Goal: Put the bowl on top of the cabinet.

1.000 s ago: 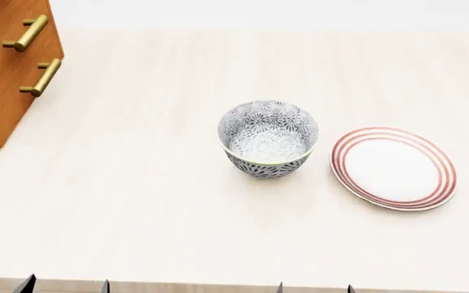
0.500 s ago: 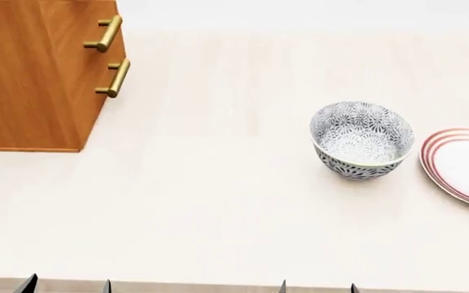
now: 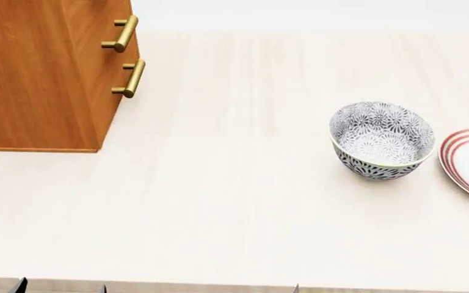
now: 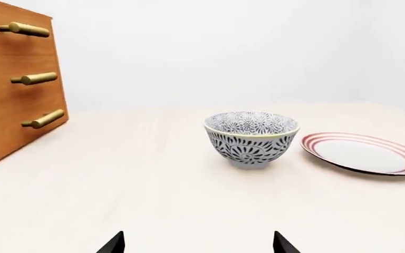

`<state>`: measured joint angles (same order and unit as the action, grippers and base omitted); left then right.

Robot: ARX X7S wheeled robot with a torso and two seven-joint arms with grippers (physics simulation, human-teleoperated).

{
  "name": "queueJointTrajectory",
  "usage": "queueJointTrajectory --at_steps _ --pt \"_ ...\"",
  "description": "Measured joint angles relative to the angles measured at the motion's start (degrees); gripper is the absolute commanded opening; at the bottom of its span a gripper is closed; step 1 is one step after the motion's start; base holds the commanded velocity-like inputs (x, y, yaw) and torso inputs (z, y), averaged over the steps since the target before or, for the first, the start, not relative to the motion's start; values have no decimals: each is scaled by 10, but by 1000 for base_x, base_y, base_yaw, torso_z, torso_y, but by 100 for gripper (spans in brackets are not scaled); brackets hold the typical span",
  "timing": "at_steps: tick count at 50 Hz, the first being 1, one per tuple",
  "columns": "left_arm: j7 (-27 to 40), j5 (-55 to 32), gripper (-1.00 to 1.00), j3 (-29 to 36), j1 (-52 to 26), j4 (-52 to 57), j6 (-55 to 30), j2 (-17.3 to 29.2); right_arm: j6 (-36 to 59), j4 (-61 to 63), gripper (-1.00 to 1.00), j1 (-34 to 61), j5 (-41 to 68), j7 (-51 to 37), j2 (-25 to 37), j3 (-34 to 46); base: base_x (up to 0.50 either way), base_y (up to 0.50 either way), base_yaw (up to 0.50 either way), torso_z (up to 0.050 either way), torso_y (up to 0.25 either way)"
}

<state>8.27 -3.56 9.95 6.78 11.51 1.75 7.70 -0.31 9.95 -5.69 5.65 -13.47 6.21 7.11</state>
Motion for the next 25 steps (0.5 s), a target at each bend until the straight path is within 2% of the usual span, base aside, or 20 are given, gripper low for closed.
queueJointTrajectory --at_steps 14,25 --pt "49 38 100 10 56 95 -7 -3 -17 86 100 -64 -8 -39 3 2 0 0 0 0 0" --pt "101 82 100 12 87 122 23 -6 -69 107 100 -90 -11 -49 12 10 0 0 0 0 0"
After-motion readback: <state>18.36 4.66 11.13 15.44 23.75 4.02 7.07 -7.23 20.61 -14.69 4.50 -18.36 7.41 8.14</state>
